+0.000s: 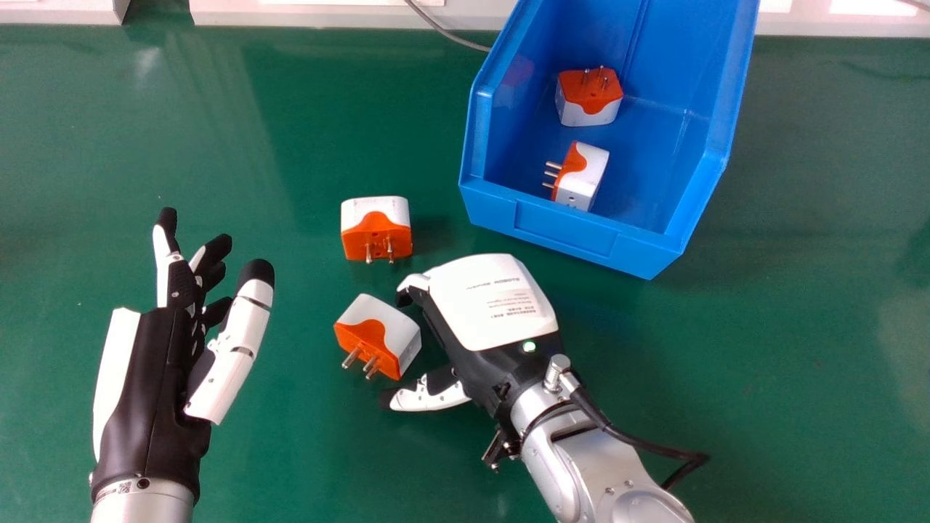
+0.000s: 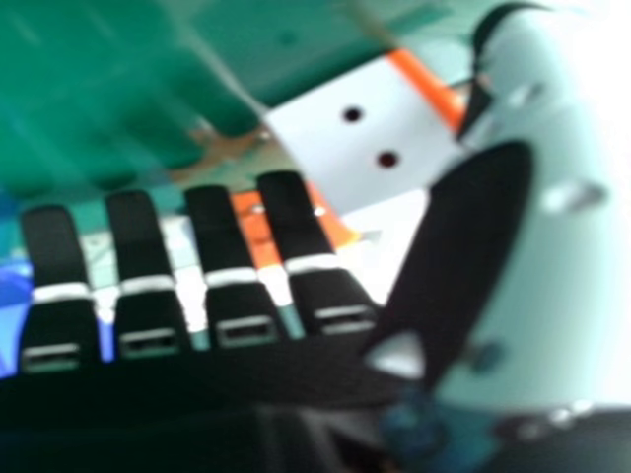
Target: Pick all objects and put in blue box
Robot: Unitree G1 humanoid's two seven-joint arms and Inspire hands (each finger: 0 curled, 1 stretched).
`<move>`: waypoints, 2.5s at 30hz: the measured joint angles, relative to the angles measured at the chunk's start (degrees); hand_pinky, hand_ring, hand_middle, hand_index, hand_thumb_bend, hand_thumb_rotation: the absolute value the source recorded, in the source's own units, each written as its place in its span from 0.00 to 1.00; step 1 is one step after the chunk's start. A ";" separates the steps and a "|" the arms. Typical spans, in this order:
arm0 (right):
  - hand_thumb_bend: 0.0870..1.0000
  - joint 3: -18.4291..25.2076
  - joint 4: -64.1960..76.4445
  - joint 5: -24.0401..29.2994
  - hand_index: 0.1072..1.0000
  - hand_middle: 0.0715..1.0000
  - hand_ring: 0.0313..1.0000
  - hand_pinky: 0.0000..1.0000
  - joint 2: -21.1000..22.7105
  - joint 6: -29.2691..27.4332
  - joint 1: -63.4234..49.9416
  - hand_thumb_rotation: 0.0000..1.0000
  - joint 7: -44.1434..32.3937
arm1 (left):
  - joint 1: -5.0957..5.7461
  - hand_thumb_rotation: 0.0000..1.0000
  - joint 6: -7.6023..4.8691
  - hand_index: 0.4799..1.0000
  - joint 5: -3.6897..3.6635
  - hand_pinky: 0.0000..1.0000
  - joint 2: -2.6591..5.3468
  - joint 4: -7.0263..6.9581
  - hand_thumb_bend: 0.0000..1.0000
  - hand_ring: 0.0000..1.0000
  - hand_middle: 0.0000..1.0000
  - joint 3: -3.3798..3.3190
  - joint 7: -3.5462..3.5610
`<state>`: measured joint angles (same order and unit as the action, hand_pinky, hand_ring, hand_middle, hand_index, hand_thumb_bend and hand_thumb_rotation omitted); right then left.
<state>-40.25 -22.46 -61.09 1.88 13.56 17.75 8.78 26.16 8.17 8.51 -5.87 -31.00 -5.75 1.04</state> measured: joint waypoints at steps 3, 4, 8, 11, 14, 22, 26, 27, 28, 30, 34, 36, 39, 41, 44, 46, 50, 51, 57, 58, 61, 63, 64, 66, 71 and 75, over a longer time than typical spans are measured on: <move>0.45 -0.27 -0.58 0.05 0.69 0.75 0.73 0.66 -0.53 0.30 0.49 0.53 0.03 | 0.02 0.74 0.04 0.91 0.14 0.89 0.06 -0.13 0.32 0.95 0.94 0.02 0.00; 0.45 -0.48 -1.11 0.05 0.69 0.75 0.73 0.66 -0.72 0.33 0.96 0.53 0.05 | 0.01 0.74 0.07 0.91 0.15 0.89 0.09 -0.20 0.32 0.95 0.94 0.05 0.00; 0.45 -1.12 -2.30 0.09 0.69 0.75 0.73 0.66 -1.30 0.33 1.99 0.53 0.07 | 0.03 0.74 0.13 0.91 0.40 0.89 0.32 -0.79 0.32 0.95 0.94 0.25 0.00; 0.47 -1.40 -2.86 0.06 0.70 0.75 0.73 0.67 -1.41 0.41 2.39 0.54 0.17 | 0.03 0.74 0.28 0.91 0.44 0.89 0.37 -0.99 0.32 0.95 0.94 0.51 0.01; 0.50 -1.90 -3.57 0.04 0.70 0.76 0.74 0.68 -1.63 0.81 3.02 0.58 0.41 | 0.05 0.74 0.75 0.91 0.45 0.89 0.43 -1.14 0.32 0.95 0.94 0.81 0.01; 0.56 -2.91 -4.76 0.01 0.72 0.78 0.76 0.70 -1.98 1.59 4.08 0.64 0.81 | 0.05 0.73 1.20 0.91 0.47 0.89 0.51 -1.37 0.31 0.95 0.95 0.94 -0.03; 0.57 -3.25 -5.39 0.04 0.73 0.79 0.77 0.72 -2.30 1.96 4.55 0.66 0.90 | 0.02 0.73 1.20 0.91 0.46 0.89 0.70 -1.47 0.32 0.94 0.94 0.97 -0.08; 0.57 -3.27 -5.76 0.04 0.73 0.79 0.77 0.72 -2.41 1.97 4.83 0.66 0.94 | 0.01 0.73 1.20 0.91 0.46 0.89 0.75 -1.47 0.32 0.94 0.94 0.97 -0.08; 0.57 -3.31 -6.04 0.05 0.73 0.79 0.77 0.72 -2.49 1.97 5.13 0.66 0.94 | 0.01 0.73 1.19 0.91 0.46 0.89 0.78 -1.47 0.32 0.94 0.94 0.98 -0.09; 0.57 -3.38 -6.76 0.06 0.73 0.79 0.77 0.72 -2.68 1.97 5.84 0.66 0.95 | 0.01 0.73 1.20 0.91 0.47 0.89 0.83 -1.47 0.32 0.94 0.94 1.02 -0.13; 0.57 -3.45 -7.67 0.05 0.73 0.79 0.77 0.72 -3.10 1.99 6.63 0.66 0.99 | 0.03 0.73 1.19 0.91 0.50 0.89 0.90 -1.48 0.32 0.94 0.94 1.16 -0.18; 0.57 -3.55 -8.59 0.03 0.73 0.79 0.77 0.72 -3.47 2.03 7.33 0.66 1.02 | 0.02 0.73 1.19 0.91 0.50 0.88 0.90 -1.48 0.32 0.94 0.94 1.18 -0.20; 0.57 -3.72 -9.08 0.04 0.73 0.79 0.77 0.72 -3.59 2.08 7.92 0.66 0.99 | 0.03 0.73 1.19 0.91 0.50 0.88 0.89 -1.48 0.32 0.94 0.94 1.20 -0.24; 0.56 -3.90 -9.31 0.04 0.73 0.79 0.77 0.72 -3.67 2.18 8.16 0.66 0.94 | 0.02 0.74 1.19 0.91 0.52 0.88 0.89 -1.48 0.33 0.94 0.94 1.31 -0.25; 0.56 -4.21 -9.56 0.03 0.73 0.79 0.76 0.71 -3.79 2.60 8.51 0.65 0.84 | 0.02 0.74 1.19 0.91 0.51 0.88 0.90 -1.49 0.33 0.94 0.94 1.56 -0.26; 0.55 -4.49 -9.58 0.03 0.73 0.79 0.76 0.71 -3.95 3.16 8.57 0.65 0.82 | 0.02 0.74 1.20 0.91 0.51 0.88 0.91 -1.55 0.33 0.94 0.94 1.59 -0.28; 0.55 -4.69 -10.50 0.11 0.72 0.77 0.73 0.69 -4.32 3.26 9.15 0.65 0.91 | 0.05 0.74 1.21 0.91 0.51 0.88 0.94 -1.99 0.33 0.94 0.94 1.86 -0.37; 0.55 -4.73 -10.83 0.12 0.70 0.75 0.71 0.67 -4.44 3.26 9.42 0.65 0.93 | 0.05 0.73 1.21 0.91 0.51 0.88 0.96 -2.03 0.33 0.94 0.94 2.01 -0.37; 0.48 -2.33 -10.78 4.94 0.49 0.40 0.36 0.34 -5.21 2.09 9.40 0.37 1.18 | 0.07 0.73 1.23 0.91 0.50 0.88 1.07 -2.36 0.33 0.94 0.94 2.15 -0.41; 0.47 -1.81 -10.69 6.02 0.46 0.31 0.26 0.25 -5.42 1.99 9.33 0.28 1.14 | 0.07 0.73 1.23 0.91 0.49 0.88 1.08 -2.40 0.33 0.94 0.94 2.17 -0.41; 0.46 -0.90 -9.96 7.44 0.44 0.20 0.15 0.13 -5.84 2.03 8.73 0.19 0.97 | 0.07 0.74 1.25 0.91 0.48 0.88 1.11 -2.61 0.33 0.94 0.94 2.21 -0.41; 0.46 -0.84 -9.42 8.29 0.43 0.17 0.11 0.08 -5.83 1.72 8.65 0.15 0.93 | 0.07 0.74 1.25 0.91 0.48 0.88 1.11 -2.80 0.33 0.94 0.94 2.27 -0.39; 0.46 -0.90 -9.31 8.67 0.43 0.16 0.10 0.08 -5.82 1.41 8.63 0.14 0.80 | 0.07 0.74 1.25 0.91 0.48 0.88 1.11 -2.88 0.34 0.94 0.94 2.29 -0.38; 0.46 -1.24 -8.82 9.14 0.42 0.15 0.09 0.07 -5.93 0.65 8.50 0.13 0.30 | 0.12 0.74 1.25 0.91 0.48 0.88 1.11 -3.00 0.34 0.94 0.94 2.28 -0.38; 0.46 -2.16 -7.02 9.23 0.42 0.15 0.09 0.06 -6.14 1.05 8.48 0.12 -0.72 | 0.12 0.74 1.26 0.91 0.46 0.88 1.09 -3.09 0.34 0.94 0.94 2.27 -0.29; 0.46 -2.33 -6.24 9.23 0.42 0.17 0.11 0.08 -6.14 2.08 8.33 0.12 -1.29 | 0.11 0.74 1.30 0.91 0.46 0.88 1.07 -3.09 0.34 0.94 0.94 2.27 -0.27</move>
<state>-42.58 -28.70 -51.86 -4.25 15.64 26.09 7.50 26.27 9.47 8.98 -4.80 -34.09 -3.48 0.77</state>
